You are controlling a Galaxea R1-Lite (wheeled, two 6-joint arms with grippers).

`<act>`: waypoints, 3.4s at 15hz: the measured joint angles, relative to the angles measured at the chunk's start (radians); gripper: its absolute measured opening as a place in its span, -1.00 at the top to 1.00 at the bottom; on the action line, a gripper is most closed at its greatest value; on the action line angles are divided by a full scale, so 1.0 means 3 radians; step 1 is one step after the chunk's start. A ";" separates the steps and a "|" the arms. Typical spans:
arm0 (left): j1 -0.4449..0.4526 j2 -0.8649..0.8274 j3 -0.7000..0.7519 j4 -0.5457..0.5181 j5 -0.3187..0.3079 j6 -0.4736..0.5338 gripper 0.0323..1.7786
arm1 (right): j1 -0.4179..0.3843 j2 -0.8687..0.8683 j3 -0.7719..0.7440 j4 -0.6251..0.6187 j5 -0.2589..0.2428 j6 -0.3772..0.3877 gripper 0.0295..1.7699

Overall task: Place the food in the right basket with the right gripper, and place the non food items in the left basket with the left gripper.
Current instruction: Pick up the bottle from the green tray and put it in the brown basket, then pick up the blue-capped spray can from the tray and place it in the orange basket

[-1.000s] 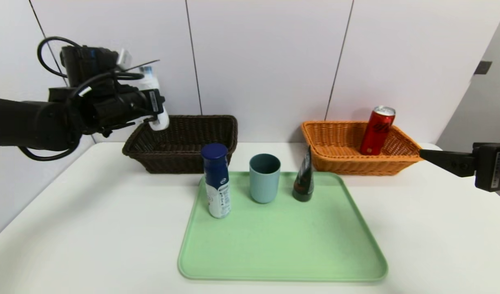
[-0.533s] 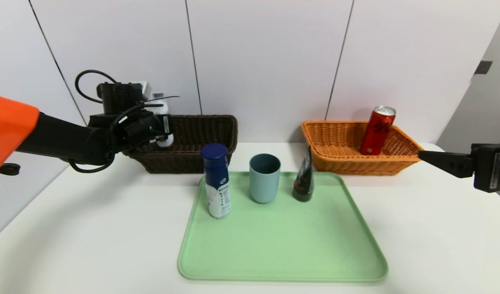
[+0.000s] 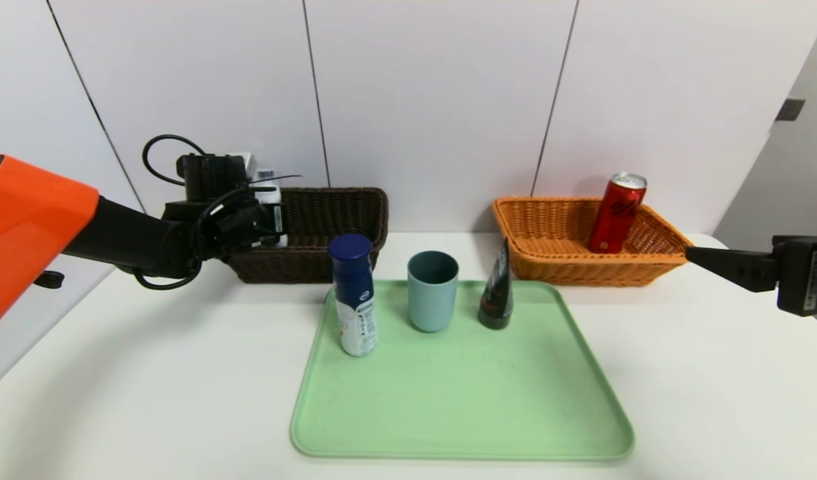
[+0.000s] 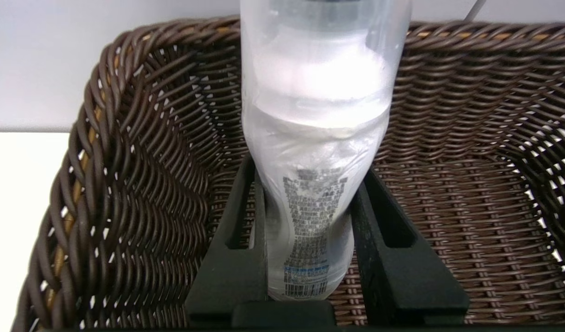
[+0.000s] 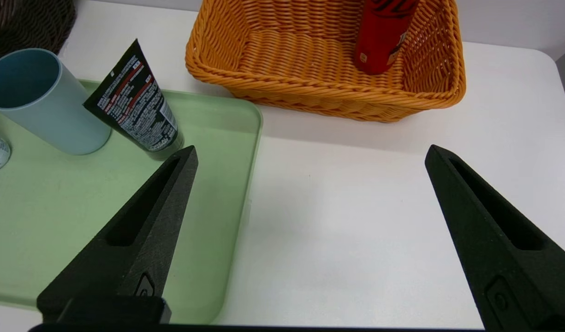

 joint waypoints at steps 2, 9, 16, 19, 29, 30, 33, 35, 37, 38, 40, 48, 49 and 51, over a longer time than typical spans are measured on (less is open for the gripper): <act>0.0000 0.0026 -0.0015 -0.0003 0.0009 0.0000 0.35 | 0.0000 -0.0001 0.0001 0.0000 0.0002 0.0000 -0.92; 0.0001 -0.0035 -0.0074 0.0002 0.0024 0.0003 -0.40 | 0.0000 -0.0026 0.0053 -0.0006 0.0004 -0.0005 -0.93; -0.0021 -0.1043 -0.0055 0.0574 0.0071 0.0026 -0.70 | 0.0033 -0.0065 -0.0194 0.0271 -0.0018 0.0023 -0.93; -0.0148 -0.1793 0.0053 0.1392 0.0057 -0.0091 -0.77 | 0.0175 0.0016 -0.0388 0.0480 -0.0035 0.0253 -0.93; -0.0813 -0.3853 0.1348 0.2750 0.0253 -0.0402 -0.88 | 0.1532 0.0630 -0.0487 0.0433 -0.0687 0.1055 -0.93; -0.0813 -0.3983 0.1428 0.2801 0.0260 -0.0403 -0.88 | 0.1584 0.0660 -0.0443 0.0436 -0.0692 0.1057 -0.93; -0.0809 -0.4312 0.1615 0.3016 0.0257 -0.0409 -0.88 | 0.1798 0.0689 -0.0383 0.0404 -0.0672 0.1165 -0.93; -0.0801 -0.4476 0.1730 0.3041 0.0253 -0.0409 -0.89 | 0.2043 0.0699 -0.0340 0.0157 -0.0645 0.1325 -0.93; -0.0779 -0.4582 0.1782 0.3043 0.0253 -0.0412 -0.90 | 0.2271 0.0758 -0.0224 -0.0297 -0.0625 0.1307 -0.93; -0.0770 -0.4621 0.1807 0.3045 0.0253 -0.0413 -0.90 | 0.2379 0.0826 -0.0177 -0.0564 -0.0623 0.1250 -0.93; -0.0736 -0.4679 0.1850 0.3041 0.0253 -0.0412 -0.90 | 0.2572 0.1038 -0.0116 -0.1145 -0.0627 0.1015 -0.93; -0.0635 -0.4799 0.1884 0.3088 0.0247 -0.0406 -0.90 | 0.2965 0.1940 0.0121 -0.2390 -0.0907 0.0560 -0.93; -0.0633 -0.4796 0.1879 0.3087 0.0243 -0.0404 -0.90 | 0.2988 0.2045 0.0162 -0.2560 -0.0939 0.0534 -0.93; -0.0633 -0.4780 0.1872 0.3083 0.0234 -0.0403 -0.90 | 0.3015 0.2247 0.0215 -0.2901 -0.0965 0.0482 -0.93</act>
